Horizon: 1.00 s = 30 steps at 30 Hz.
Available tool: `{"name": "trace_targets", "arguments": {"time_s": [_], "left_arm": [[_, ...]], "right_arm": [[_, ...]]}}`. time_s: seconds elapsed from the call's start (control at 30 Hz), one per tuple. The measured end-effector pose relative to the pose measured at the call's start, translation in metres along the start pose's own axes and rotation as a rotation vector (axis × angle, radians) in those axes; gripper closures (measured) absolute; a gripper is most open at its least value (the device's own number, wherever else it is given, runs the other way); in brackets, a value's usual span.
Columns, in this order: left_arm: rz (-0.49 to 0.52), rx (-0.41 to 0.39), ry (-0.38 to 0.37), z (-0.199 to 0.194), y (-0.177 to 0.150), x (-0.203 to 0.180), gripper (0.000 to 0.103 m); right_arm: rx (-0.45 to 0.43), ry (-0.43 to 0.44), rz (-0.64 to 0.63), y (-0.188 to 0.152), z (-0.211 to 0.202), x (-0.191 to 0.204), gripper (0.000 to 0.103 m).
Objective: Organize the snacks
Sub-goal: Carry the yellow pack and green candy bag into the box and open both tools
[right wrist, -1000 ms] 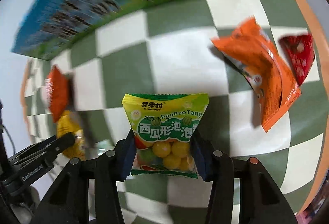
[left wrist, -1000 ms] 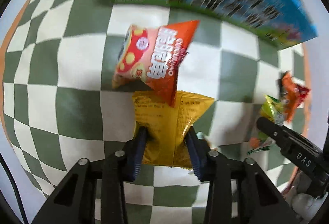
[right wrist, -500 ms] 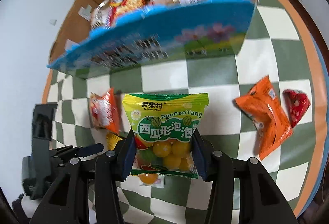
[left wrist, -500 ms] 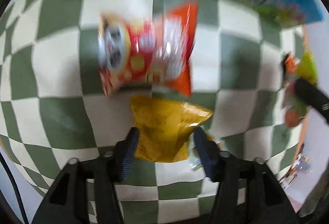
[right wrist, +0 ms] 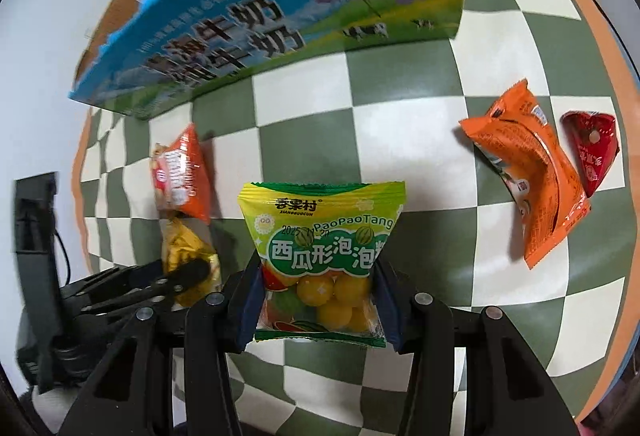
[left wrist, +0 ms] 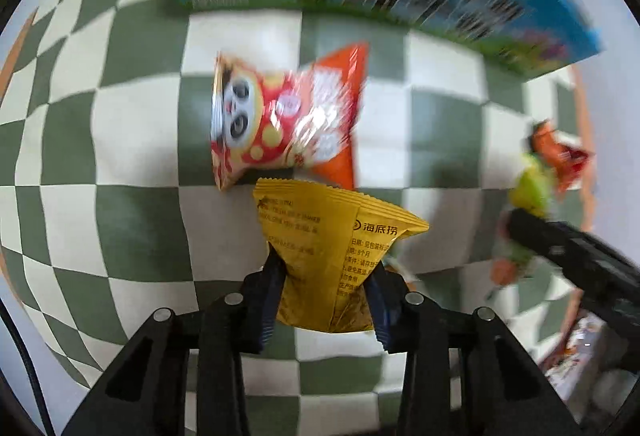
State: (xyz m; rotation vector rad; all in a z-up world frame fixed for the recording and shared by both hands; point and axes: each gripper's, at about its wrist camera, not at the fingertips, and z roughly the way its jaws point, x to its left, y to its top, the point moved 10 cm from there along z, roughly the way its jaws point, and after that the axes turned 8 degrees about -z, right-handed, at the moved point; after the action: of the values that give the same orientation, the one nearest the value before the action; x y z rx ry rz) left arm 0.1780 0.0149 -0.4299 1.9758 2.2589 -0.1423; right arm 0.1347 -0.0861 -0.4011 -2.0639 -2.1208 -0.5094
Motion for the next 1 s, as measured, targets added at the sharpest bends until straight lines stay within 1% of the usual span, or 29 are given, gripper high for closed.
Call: {"name": "trace_targets", "arguments": {"time_s": [0.03,0.1,0.13,0.2,0.3,0.33,0.4,0.43,0.47,0.53,0.6,0.67,0.73,0.83,0.9,1.0], "left_arm": [[-0.005,-0.015,-0.017,-0.014,0.001,-0.002,0.068],[-0.009,-0.044,-0.089,-0.051,0.011,-0.013,0.068],[-0.013,-0.068,-0.109,-0.068,0.019,-0.016,0.068],[-0.006,-0.121,-0.156,-0.109,0.042,-0.022,0.068],[-0.017,-0.172,-0.179,-0.145,0.084,-0.028,0.067],[-0.020,-0.178,-0.183,-0.140,0.104,-0.038,0.067],[-0.033,-0.202,-0.160,-0.143,0.138,-0.039,0.067],[-0.034,-0.199,-0.144,-0.147,0.155,-0.036,0.067],[-0.042,-0.187,-0.136,-0.139,0.171,-0.038,0.067],[-0.063,-0.155,-0.104,-0.121,0.197,-0.030,0.067],[-0.094,-0.099,-0.089,-0.100,0.216,-0.023,0.067],[-0.119,-0.056,-0.060,-0.082,0.228,-0.015,0.067],[-0.128,-0.029,-0.037,-0.068,0.235,-0.009,0.067],[-0.116,-0.004,-0.002,-0.053,0.241,-0.007,0.067],[-0.111,0.018,0.002,-0.046,0.238,-0.007,0.067],[-0.097,0.047,0.009,-0.035,0.234,-0.007,0.065]], "right_arm": [[-0.007,0.015,0.000,0.001,-0.006,0.002,0.052],[-0.028,0.045,-0.005,0.006,-0.023,0.011,0.052],[-0.038,0.060,-0.009,0.010,-0.032,0.015,0.052],[-0.082,0.087,-0.027,0.024,-0.056,0.026,0.052],[-0.158,0.132,-0.048,0.058,-0.093,0.043,0.052],[-0.182,0.142,-0.057,0.072,-0.102,0.050,0.052],[-0.231,0.140,-0.080,0.103,-0.117,0.061,0.052],[-0.251,0.134,-0.092,0.119,-0.121,0.066,0.052],[-0.265,0.126,-0.096,0.134,-0.121,0.070,0.052],[-0.267,0.109,-0.101,0.162,-0.114,0.074,0.052],[-0.259,0.094,-0.101,0.187,-0.102,0.076,0.052],[-0.238,0.074,-0.100,0.205,-0.085,0.075,0.052],[-0.198,0.074,-0.092,0.217,-0.065,0.074,0.052],[-0.151,0.077,-0.088,0.219,-0.042,0.075,0.052],[-0.128,0.071,-0.092,0.219,-0.029,0.075,0.052],[-0.081,0.088,-0.084,0.215,-0.010,0.076,0.050]]}}
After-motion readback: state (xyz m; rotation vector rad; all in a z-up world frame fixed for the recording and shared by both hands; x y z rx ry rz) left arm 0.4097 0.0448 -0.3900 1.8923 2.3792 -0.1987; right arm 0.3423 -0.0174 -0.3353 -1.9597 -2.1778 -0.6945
